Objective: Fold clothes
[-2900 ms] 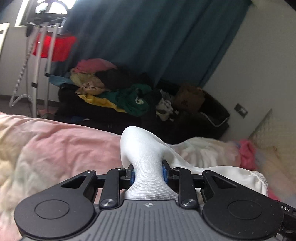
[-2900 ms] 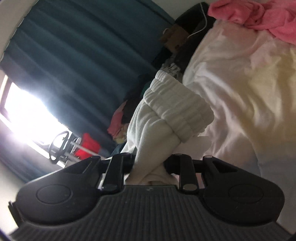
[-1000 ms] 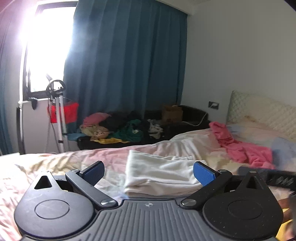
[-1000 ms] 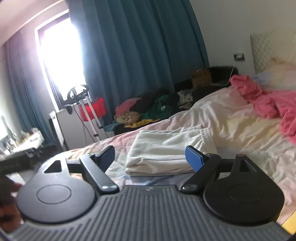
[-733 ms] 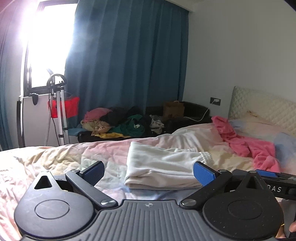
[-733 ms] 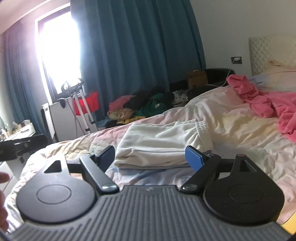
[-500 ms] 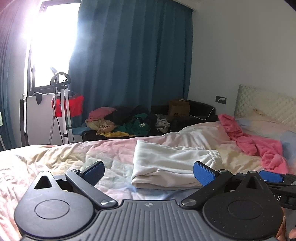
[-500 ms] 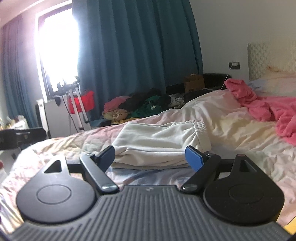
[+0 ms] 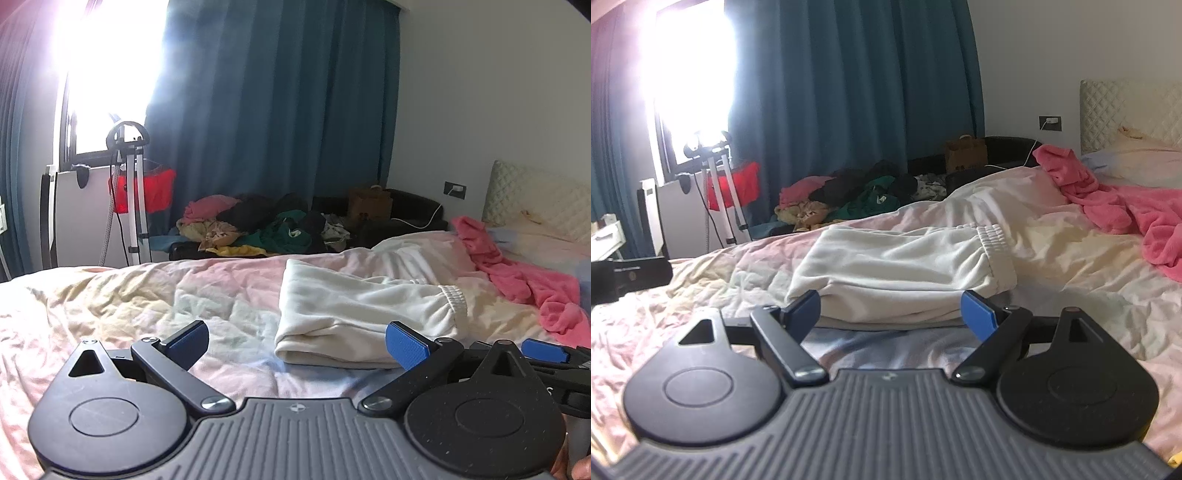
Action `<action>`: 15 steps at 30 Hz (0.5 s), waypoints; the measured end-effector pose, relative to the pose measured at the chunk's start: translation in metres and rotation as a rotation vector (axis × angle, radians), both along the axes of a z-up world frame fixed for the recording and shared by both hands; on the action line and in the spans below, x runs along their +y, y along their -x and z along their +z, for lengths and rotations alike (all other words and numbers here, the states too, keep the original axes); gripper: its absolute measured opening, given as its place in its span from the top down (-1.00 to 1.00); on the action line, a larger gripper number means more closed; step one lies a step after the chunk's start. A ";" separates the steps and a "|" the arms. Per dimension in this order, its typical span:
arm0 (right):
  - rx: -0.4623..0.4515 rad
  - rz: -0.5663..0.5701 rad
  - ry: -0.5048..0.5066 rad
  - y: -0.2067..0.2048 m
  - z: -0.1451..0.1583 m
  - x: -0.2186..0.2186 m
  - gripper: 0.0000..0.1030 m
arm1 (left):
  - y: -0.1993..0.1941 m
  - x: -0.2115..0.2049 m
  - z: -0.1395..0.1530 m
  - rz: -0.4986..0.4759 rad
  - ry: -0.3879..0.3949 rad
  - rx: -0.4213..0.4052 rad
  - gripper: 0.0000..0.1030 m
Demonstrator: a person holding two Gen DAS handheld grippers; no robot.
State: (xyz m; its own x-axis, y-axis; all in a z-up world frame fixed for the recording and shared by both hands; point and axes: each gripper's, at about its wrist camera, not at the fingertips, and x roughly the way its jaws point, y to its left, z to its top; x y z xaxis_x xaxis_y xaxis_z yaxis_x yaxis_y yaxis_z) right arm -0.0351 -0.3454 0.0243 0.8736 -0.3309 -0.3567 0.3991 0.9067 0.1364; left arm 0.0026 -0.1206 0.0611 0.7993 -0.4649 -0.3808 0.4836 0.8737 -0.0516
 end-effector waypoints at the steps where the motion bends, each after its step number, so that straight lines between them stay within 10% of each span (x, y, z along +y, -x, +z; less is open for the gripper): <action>1: 0.012 -0.001 0.004 -0.002 -0.001 0.001 -0.64 | -0.001 0.000 -0.002 0.002 0.001 0.004 -0.99; 15: 0.029 0.003 0.038 -0.004 -0.002 0.008 -0.64 | -0.001 0.000 -0.013 0.027 -0.006 0.038 -1.00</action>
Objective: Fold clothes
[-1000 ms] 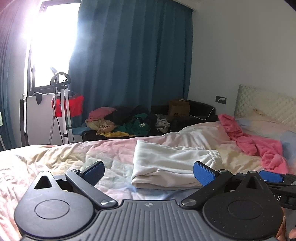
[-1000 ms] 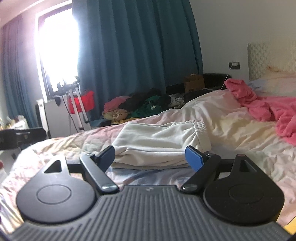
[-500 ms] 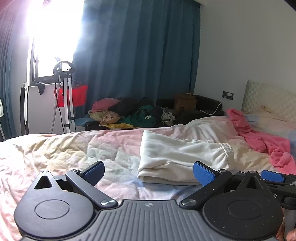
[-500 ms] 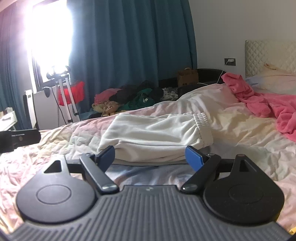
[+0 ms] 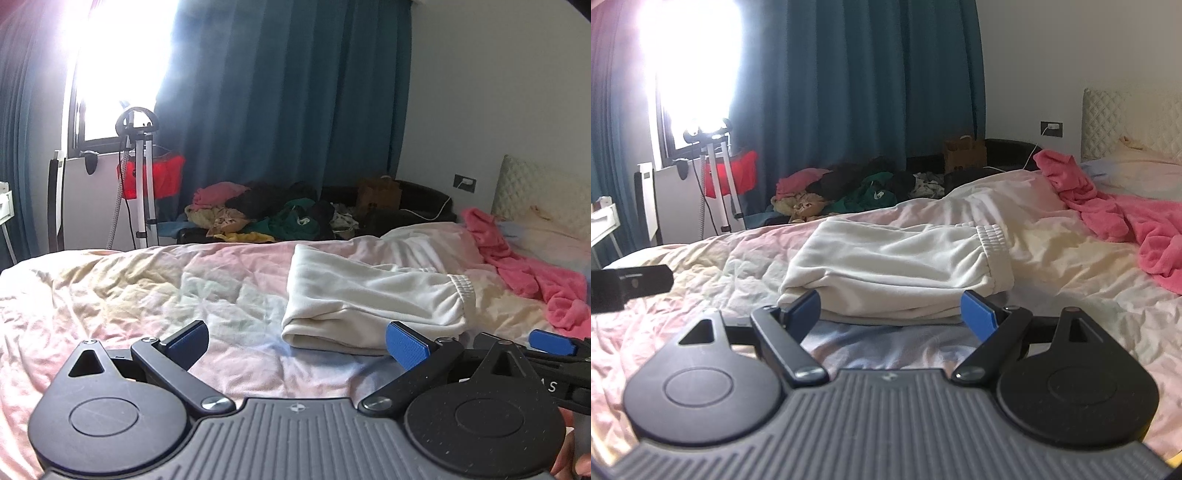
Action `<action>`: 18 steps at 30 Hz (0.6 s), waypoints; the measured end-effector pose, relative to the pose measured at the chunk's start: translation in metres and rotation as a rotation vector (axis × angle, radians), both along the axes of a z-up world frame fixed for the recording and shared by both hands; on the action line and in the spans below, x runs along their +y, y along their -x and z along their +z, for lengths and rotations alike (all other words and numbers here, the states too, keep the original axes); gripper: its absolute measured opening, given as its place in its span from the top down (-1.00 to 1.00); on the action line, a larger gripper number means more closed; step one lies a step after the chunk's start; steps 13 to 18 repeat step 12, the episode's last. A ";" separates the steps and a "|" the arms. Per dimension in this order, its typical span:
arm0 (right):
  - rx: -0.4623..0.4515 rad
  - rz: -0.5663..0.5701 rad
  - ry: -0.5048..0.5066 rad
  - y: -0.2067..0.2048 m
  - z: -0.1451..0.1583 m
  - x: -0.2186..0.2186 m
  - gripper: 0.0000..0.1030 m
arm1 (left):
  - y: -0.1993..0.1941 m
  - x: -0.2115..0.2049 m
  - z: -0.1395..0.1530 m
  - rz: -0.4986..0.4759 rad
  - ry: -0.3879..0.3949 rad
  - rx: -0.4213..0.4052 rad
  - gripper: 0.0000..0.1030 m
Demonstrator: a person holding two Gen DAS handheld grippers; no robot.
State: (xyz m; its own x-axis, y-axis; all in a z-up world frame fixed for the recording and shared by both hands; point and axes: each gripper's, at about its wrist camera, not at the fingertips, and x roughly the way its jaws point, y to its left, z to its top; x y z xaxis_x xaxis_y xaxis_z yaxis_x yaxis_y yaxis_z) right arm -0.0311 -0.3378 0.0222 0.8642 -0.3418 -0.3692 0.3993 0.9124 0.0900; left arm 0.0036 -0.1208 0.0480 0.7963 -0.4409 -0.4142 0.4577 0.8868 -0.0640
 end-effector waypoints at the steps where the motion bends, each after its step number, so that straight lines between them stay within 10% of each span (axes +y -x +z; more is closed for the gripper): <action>1: 0.002 0.004 -0.004 0.000 0.000 0.000 -0.64 | 0.000 0.000 0.000 -0.004 0.002 0.003 -1.00; 18: 0.007 0.005 -0.016 0.000 0.000 0.000 -0.64 | 0.006 -0.001 0.002 0.005 -0.013 -0.022 -1.00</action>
